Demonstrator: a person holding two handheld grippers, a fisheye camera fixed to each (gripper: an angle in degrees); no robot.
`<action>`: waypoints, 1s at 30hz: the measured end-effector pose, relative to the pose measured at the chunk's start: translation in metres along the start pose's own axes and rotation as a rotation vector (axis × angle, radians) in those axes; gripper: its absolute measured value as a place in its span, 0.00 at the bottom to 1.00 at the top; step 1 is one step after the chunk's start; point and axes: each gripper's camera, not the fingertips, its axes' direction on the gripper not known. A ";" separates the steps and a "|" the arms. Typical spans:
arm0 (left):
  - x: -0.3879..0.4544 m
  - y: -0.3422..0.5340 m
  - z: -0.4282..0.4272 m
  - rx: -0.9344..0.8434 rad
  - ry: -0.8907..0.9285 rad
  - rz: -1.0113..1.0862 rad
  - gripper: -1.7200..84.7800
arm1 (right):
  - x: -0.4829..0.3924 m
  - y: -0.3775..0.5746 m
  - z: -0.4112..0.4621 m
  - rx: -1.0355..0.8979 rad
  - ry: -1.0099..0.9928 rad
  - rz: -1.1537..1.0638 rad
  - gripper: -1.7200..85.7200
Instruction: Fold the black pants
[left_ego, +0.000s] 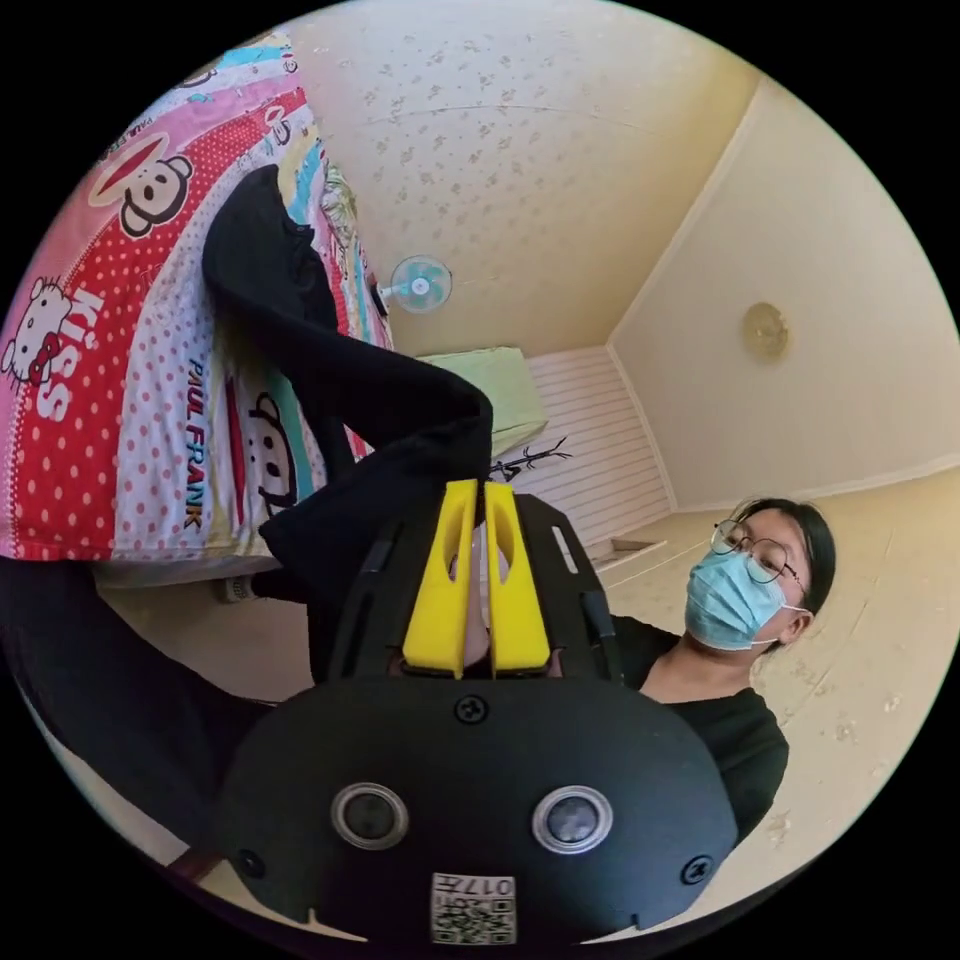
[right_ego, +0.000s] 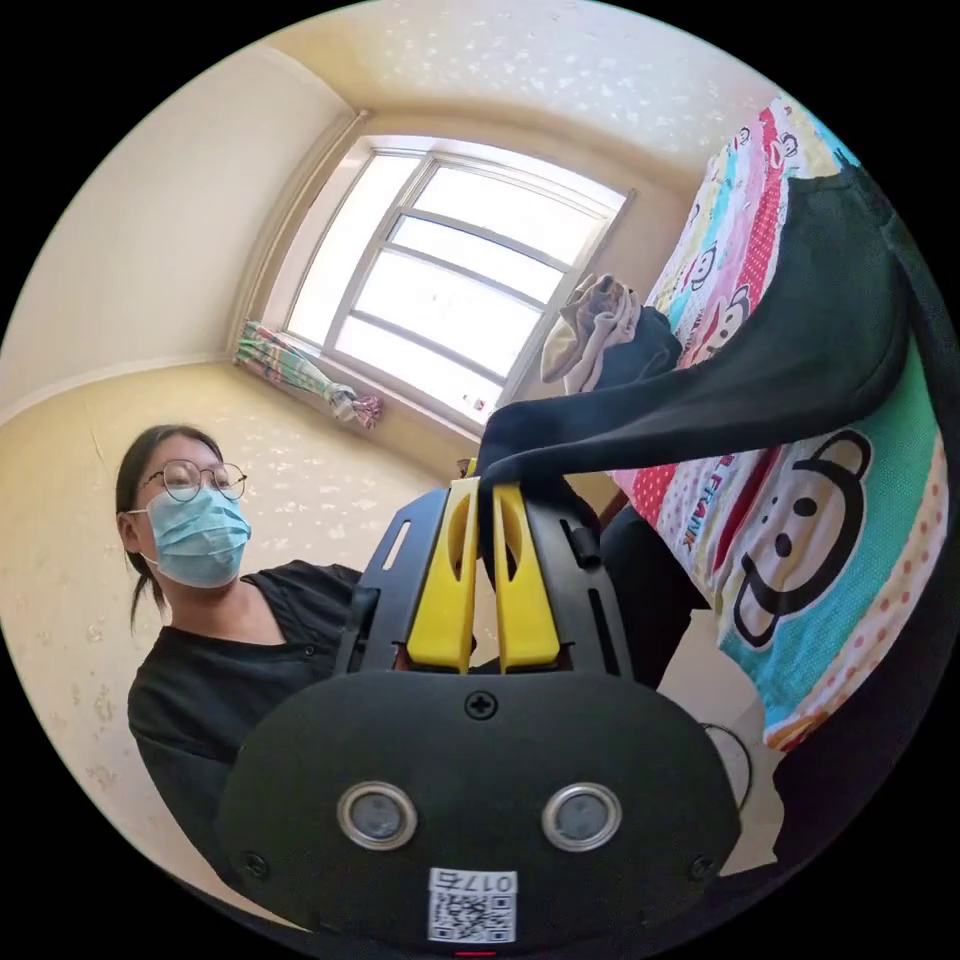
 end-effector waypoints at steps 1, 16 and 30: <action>-0.006 0.001 0.002 -0.005 -0.110 -0.028 0.01 | 0.006 0.000 0.002 -0.012 0.061 0.040 0.05; -0.057 0.063 0.064 -0.012 -0.393 -0.033 0.01 | 0.037 0.073 0.011 0.026 1.061 0.352 0.18; -0.071 0.080 0.247 -0.336 -0.439 0.134 0.17 | -0.005 0.068 -0.005 0.048 0.984 0.397 0.05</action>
